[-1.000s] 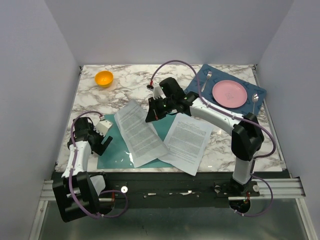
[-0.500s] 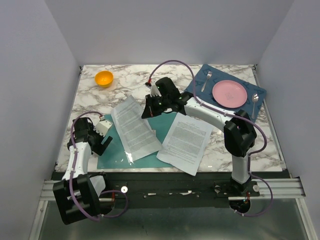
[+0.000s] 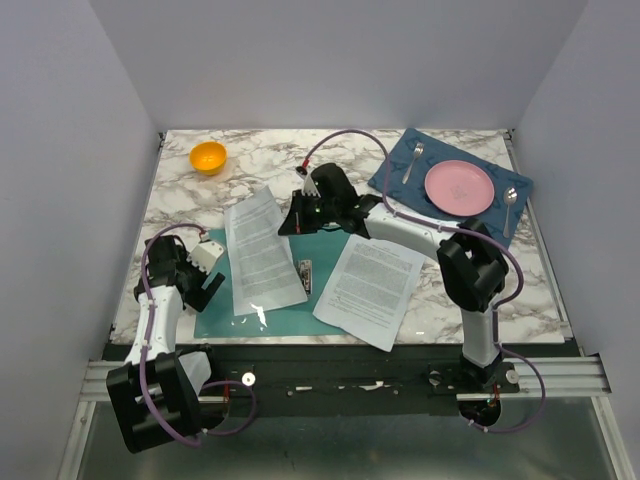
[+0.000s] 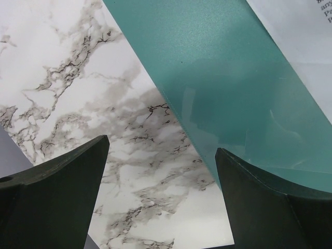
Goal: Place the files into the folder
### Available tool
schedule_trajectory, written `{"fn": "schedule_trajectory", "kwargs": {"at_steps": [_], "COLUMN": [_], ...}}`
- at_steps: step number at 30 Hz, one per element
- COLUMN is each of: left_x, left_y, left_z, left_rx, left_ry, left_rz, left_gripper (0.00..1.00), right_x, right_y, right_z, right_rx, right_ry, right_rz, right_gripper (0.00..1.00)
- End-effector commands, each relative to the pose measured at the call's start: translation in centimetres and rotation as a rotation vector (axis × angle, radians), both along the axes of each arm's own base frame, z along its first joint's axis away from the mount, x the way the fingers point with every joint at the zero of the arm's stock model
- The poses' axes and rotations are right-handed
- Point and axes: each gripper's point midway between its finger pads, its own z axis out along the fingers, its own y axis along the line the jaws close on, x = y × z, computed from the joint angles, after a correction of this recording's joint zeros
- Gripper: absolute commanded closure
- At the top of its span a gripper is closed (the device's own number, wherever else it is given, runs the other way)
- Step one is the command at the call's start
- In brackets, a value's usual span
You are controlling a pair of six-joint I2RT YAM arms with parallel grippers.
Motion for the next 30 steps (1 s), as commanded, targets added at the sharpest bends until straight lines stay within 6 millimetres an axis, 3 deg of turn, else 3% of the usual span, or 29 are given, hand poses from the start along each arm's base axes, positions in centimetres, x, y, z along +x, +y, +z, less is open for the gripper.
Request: {"fn": "schedule_trajectory", "kwargs": {"at_steps": [1,6,20,23,25,30], "left_x": [-0.6,-0.6,-0.7,0.0,0.4,0.4], "left_y": [0.1,0.2,0.2,1.0,1.9,4.6], "left_z": [0.0,0.3,2.0,3.2,3.4,0.6], "left_rx": [0.006,0.013,0.009,0.014,0.022,0.092], "left_ry": [0.009,0.003,0.011,-0.019,-0.015,0.061], "left_rz": [0.003,0.004,0.007,0.034,0.045,0.074], "left_gripper": [0.01,0.01,0.01,0.01,0.01,0.01], "right_x": [-0.8,-1.3,-0.8,-1.2,-1.1,-2.3], "right_y": [1.0,1.5,4.1,3.4,2.6,1.0], "right_z": [-1.5,-3.2,-5.3,-6.1,-5.6,-6.2], "right_rx": [0.027,0.045,0.095,0.069,0.064,0.043], "right_ry": [0.029,0.054,0.078,0.088,0.074,0.089], "right_rz": [-0.021,-0.062,-0.143,-0.157,-0.188,-0.205], "right_gripper": [1.0,0.99,1.0,1.0,1.0,0.99]}}
